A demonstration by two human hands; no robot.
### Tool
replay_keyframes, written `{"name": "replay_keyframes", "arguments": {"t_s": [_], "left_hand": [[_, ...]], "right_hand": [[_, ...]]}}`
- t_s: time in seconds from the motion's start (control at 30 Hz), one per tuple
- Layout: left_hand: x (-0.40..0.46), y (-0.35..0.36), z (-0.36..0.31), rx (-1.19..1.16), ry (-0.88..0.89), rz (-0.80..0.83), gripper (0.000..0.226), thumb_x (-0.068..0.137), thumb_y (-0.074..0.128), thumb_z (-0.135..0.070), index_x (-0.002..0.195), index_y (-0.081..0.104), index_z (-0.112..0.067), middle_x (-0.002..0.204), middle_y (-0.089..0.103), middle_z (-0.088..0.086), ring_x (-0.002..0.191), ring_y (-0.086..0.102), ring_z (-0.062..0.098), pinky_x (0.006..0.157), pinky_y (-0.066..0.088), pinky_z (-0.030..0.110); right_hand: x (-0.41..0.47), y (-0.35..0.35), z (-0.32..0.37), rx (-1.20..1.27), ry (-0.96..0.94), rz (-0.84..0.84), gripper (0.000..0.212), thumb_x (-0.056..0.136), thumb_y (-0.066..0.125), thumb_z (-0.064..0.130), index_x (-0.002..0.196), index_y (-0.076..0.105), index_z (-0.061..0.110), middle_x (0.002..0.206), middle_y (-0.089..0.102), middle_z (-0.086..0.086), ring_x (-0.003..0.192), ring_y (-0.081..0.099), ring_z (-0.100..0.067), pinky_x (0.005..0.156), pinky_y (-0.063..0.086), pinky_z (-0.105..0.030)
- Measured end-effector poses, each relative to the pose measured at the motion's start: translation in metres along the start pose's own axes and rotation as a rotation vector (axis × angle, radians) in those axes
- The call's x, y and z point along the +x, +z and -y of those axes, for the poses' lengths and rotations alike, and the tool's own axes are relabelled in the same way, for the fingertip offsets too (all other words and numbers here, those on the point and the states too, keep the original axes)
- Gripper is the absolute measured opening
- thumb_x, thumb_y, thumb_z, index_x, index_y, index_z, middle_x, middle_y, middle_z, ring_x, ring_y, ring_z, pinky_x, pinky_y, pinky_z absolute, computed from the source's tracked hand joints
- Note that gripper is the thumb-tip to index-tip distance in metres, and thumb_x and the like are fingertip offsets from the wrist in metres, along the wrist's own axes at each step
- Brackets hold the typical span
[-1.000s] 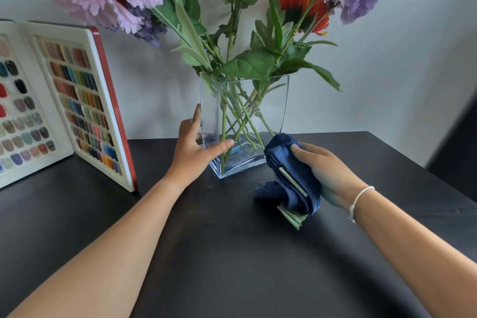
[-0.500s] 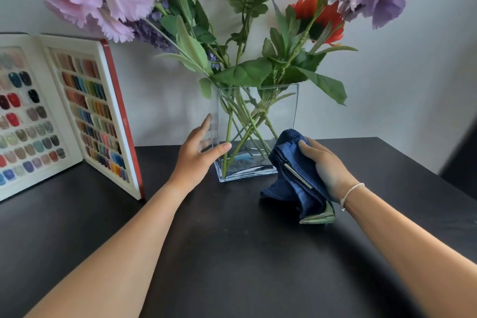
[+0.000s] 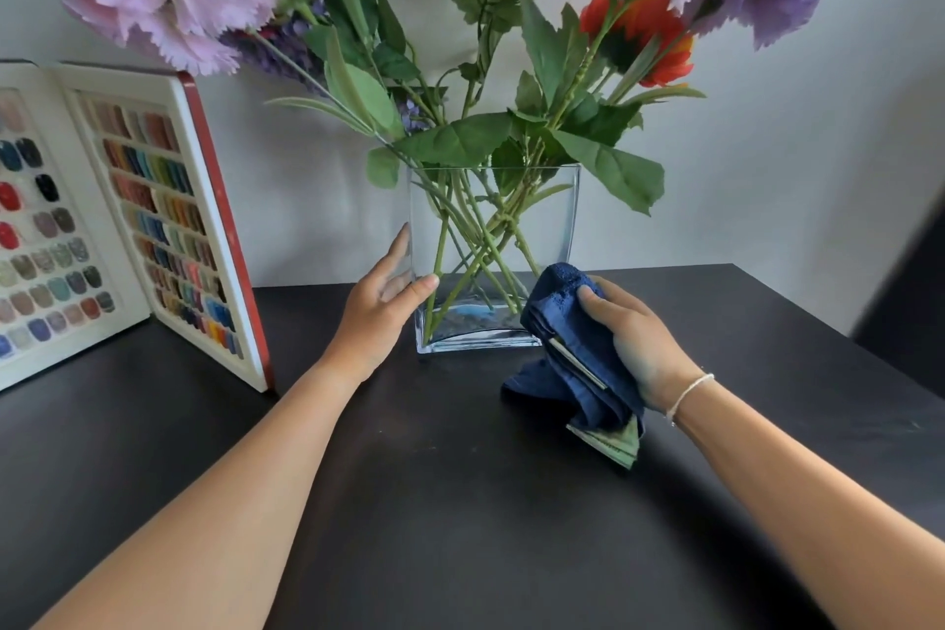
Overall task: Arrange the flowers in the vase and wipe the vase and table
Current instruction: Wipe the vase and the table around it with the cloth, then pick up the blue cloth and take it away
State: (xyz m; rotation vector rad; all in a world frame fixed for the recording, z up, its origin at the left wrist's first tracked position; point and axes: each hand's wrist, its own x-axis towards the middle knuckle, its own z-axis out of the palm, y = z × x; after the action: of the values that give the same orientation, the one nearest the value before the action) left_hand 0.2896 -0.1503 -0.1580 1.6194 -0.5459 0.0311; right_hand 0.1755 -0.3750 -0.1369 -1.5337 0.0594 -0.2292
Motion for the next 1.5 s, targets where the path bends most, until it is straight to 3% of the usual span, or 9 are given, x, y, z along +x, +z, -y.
{"name": "replay_keyframes", "arguments": {"t_s": [0.23,0.43,0.63,0.77,0.93,1.13,1.23,1.4,1.5], "left_hand": [[-0.016,0.003,-0.001,-0.014,0.036,-0.080,0.061,0.087,0.060,-0.027,0.141,0.032,-0.033,0.147,0.040,-0.005,0.126,0.048,0.011,0.105,0.036,0.029],[-0.051,0.017,-0.028,0.137,0.139,-0.317,0.047,0.087,0.059,-0.019,0.133,0.046,-0.024,0.132,0.046,-0.006,0.115,0.050,0.009,0.079,0.039,-0.002],[-0.109,0.051,-0.073,0.130,0.163,-0.012,0.032,0.086,0.061,-0.019,0.108,0.059,-0.041,0.116,0.059,-0.017,0.107,0.055,-0.009,0.080,0.043,0.004],[-0.134,0.068,-0.098,0.123,0.057,0.164,0.035,0.088,0.058,-0.023,0.112,0.051,-0.048,0.112,0.058,-0.028,0.100,0.054,-0.018,0.076,0.038,-0.002],[-0.164,0.086,-0.118,-0.008,-0.005,0.215,0.024,0.084,0.064,-0.019,0.107,0.063,-0.028,0.106,0.070,-0.006,0.099,0.064,0.003,0.084,0.048,0.015],[-0.182,0.097,-0.139,-0.164,-0.016,0.211,0.017,0.076,0.067,-0.033,0.090,0.070,-0.026,0.091,0.074,-0.005,0.090,0.068,0.010,0.078,0.054,0.025],[-0.181,0.097,-0.146,-0.072,-0.019,0.118,0.011,0.087,0.060,-0.020,0.091,0.070,-0.020,0.092,0.067,0.012,0.087,0.061,0.023,0.088,0.050,0.051],[-0.172,0.082,-0.168,-0.011,0.095,0.176,0.018,0.089,0.054,-0.014,0.087,0.068,-0.025,0.080,0.069,-0.012,0.079,0.062,0.003,0.075,0.048,0.020],[-0.165,0.072,-0.185,0.082,0.146,0.251,0.012,0.084,0.054,-0.021,0.087,0.066,-0.019,0.086,0.065,0.001,0.085,0.060,0.012,0.084,0.045,0.028]], "right_hand": [[-0.013,0.005,0.005,-0.208,-0.093,-0.053,0.017,0.093,0.046,0.029,0.099,0.062,0.029,0.098,0.069,0.003,0.087,0.064,-0.011,0.084,0.049,-0.028],[-0.041,0.007,0.022,-0.320,-0.187,-0.096,0.026,0.093,0.046,0.023,0.118,0.056,0.022,0.120,0.061,-0.003,0.111,0.056,-0.020,0.101,0.043,-0.040],[-0.082,0.011,0.037,-0.336,-0.287,-0.119,0.021,0.091,0.050,0.019,0.104,0.057,0.034,0.116,0.061,-0.001,0.108,0.056,-0.019,0.097,0.044,-0.035],[-0.113,0.016,0.047,-0.262,-0.277,-0.121,0.021,0.090,0.053,0.020,0.105,0.059,0.033,0.115,0.063,-0.001,0.106,0.059,-0.018,0.097,0.046,-0.039],[-0.147,0.020,0.056,-0.160,-0.260,-0.107,0.019,0.090,0.054,0.021,0.102,0.061,0.034,0.111,0.067,-0.002,0.097,0.064,-0.011,0.087,0.052,-0.026],[-0.170,0.018,0.069,-0.099,-0.257,-0.132,0.019,0.088,0.055,0.020,0.103,0.063,0.029,0.109,0.068,-0.005,0.096,0.065,-0.018,0.087,0.052,-0.033],[-0.177,0.015,0.073,-0.064,-0.259,-0.098,0.018,0.087,0.057,0.019,0.102,0.066,0.026,0.102,0.071,-0.001,0.086,0.069,-0.010,0.072,0.054,-0.020],[-0.180,-0.009,0.080,-0.186,-0.225,0.087,0.030,0.083,0.060,0.027,0.112,0.062,0.033,0.112,0.067,0.014,0.103,0.059,0.001,0.083,0.045,-0.020],[-0.181,-0.019,0.081,-0.247,-0.211,0.134,0.042,0.075,0.059,0.031,0.110,0.053,0.053,0.125,0.053,0.028,0.117,0.047,0.006,0.098,0.037,-0.024]]}}
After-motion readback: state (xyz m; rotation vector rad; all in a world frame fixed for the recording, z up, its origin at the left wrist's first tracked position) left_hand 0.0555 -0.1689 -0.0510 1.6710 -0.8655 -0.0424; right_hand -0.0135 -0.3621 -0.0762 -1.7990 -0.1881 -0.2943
